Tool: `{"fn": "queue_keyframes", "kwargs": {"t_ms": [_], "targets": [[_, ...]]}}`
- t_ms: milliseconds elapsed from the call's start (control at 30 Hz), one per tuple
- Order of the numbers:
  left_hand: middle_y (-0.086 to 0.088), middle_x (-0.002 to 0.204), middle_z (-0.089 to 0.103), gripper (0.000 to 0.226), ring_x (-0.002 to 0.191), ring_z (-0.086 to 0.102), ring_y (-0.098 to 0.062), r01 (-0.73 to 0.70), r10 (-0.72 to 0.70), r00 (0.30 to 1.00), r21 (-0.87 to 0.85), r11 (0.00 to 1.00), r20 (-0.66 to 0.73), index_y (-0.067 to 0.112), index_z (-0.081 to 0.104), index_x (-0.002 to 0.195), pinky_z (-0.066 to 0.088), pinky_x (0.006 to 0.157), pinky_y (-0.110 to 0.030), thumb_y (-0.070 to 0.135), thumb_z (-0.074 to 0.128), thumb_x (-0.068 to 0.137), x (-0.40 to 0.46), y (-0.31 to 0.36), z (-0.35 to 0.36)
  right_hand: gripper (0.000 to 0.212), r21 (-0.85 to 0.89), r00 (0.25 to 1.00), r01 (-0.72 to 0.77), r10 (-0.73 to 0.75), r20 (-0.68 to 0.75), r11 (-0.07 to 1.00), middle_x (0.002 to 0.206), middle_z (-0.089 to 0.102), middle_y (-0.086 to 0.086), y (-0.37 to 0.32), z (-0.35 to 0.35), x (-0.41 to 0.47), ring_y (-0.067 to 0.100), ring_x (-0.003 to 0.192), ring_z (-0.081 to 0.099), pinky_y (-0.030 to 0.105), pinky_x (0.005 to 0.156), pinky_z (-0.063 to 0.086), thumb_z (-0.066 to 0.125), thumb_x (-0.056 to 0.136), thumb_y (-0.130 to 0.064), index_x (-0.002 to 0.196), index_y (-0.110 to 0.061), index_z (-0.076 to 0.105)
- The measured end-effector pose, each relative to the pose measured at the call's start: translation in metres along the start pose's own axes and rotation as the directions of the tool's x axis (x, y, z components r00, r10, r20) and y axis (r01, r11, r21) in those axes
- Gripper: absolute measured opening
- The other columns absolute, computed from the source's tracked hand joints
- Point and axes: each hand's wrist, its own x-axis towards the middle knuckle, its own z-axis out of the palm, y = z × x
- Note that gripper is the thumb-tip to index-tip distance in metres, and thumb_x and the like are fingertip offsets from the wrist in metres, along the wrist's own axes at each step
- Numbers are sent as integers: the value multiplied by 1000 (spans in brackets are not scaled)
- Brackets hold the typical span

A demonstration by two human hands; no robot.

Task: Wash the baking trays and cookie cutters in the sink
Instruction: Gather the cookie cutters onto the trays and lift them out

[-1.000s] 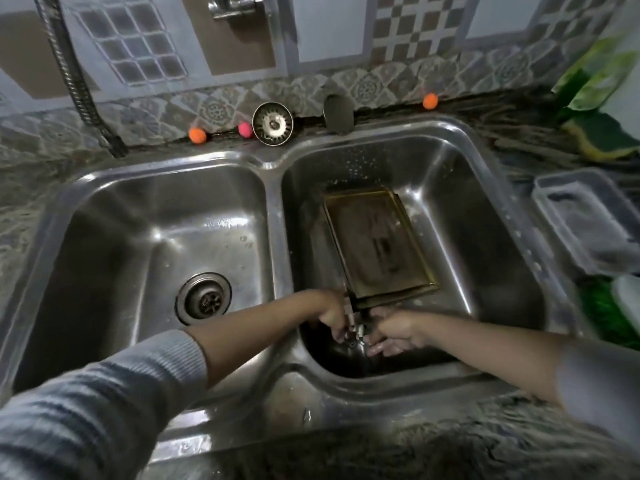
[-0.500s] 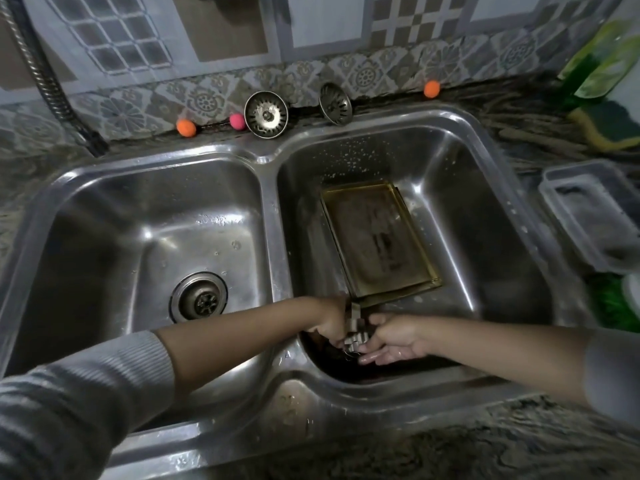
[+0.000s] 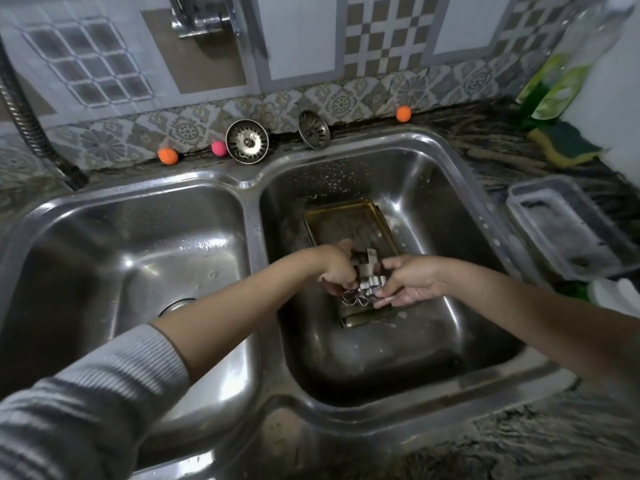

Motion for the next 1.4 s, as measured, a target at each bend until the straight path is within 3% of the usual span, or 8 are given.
{"fn": "queue_keyframes", "kwargs": {"t_ms": [67, 200, 333, 467, 600, 767, 1000, 1400], "targets": [[-13, 109, 54, 70, 68, 61, -22, 4, -3, 1000, 30, 1000, -23, 19, 24, 145, 51, 43, -23, 3, 62, 87, 10, 3, -2, 49, -18, 999, -25, 25, -22, 1000, 101, 66, 9, -4, -8, 11, 25, 90, 67, 31, 86, 51, 56, 86, 14, 127, -12, 51], [-11, 118, 57, 67, 96, 62, -28, -12, 12, 1000, 55, 998, 2, 19, 34, 144, 54, 77, -37, 4, 62, 86, 22, 1, 5, 53, -105, 995, -92, 87, -50, 990, 98, 67, 5, 0, -14, 27, 27, 95, 66, 32, 90, 49, 56, 88, 11, 135, -13, 45], [-9, 128, 55, 61, 112, 57, -26, -5, 30, 993, 224, 975, -110, 17, 39, 141, 49, 82, -26, 20, 63, 84, 33, -9, 12, 72, -321, 988, -97, 51, -148, 942, 116, 65, 4, 1, -15, 28, 20, 96, 64, 33, 87, 50, 67, 85, -1, 145, -23, 34], [-17, 149, 10, 75, 135, 25, -37, 138, -110, 972, 128, 982, -206, 25, 24, 145, 37, 105, -36, 35, 66, 83, 37, -25, 21, 77, -512, 942, -7, -166, -291, 859, 116, 55, 3, 3, -34, 28, 14, 88, 56, 22, 66, 50, 70, 80, 0, 144, -25, 37], [-15, 148, -1, 105, 129, 38, -37, 154, -176, 962, -117, 981, -209, 33, -4, 150, 43, 105, -39, 41, 73, 78, 39, -38, 32, 57, -345, 834, 155, -310, -457, 926, 144, 44, 12, 17, -55, 38, 25, 132, 43, 26, 96, 39, 64, 88, -3, 140, -18, 45], [-11, 158, 13, 122, 134, 40, -33, 136, -184, 975, -317, 939, -127, 29, -24, 146, 41, 107, -40, 42, 75, 76, 55, -47, 44, 53, -310, 865, 156, -281, -415, 938, 151, 36, 2, 37, -57, 62, 24, 140, 33, 41, 113, 31, 56, 95, -22, 144, -29, 38], [-11, 157, 16, 128, 141, 27, -28, 157, -223, 969, -429, 890, -108, 32, -31, 142, 31, 112, -32, 38, 77, 73, 60, -52, 53, 48, -277, 843, 194, -304, -443, 941, 154, 33, 1, 42, -43, 67, 23, 141, 30, 37, 110, 29, 56, 95, -23, 141, -30, 43], [-11, 150, 28, 110, 134, 38, -26, -19, -81, 979, -484, 875, -185, 80, 7, 120, 38, 110, -39, 45, 71, 37, 53, -60, 58, 77, -374, 769, 367, -504, -393, 851, 144, 20, 4, 49, -38, 39, 28, 139, 17, 37, 114, 25, 73, 54, -69, 125, -65, 43]]}}
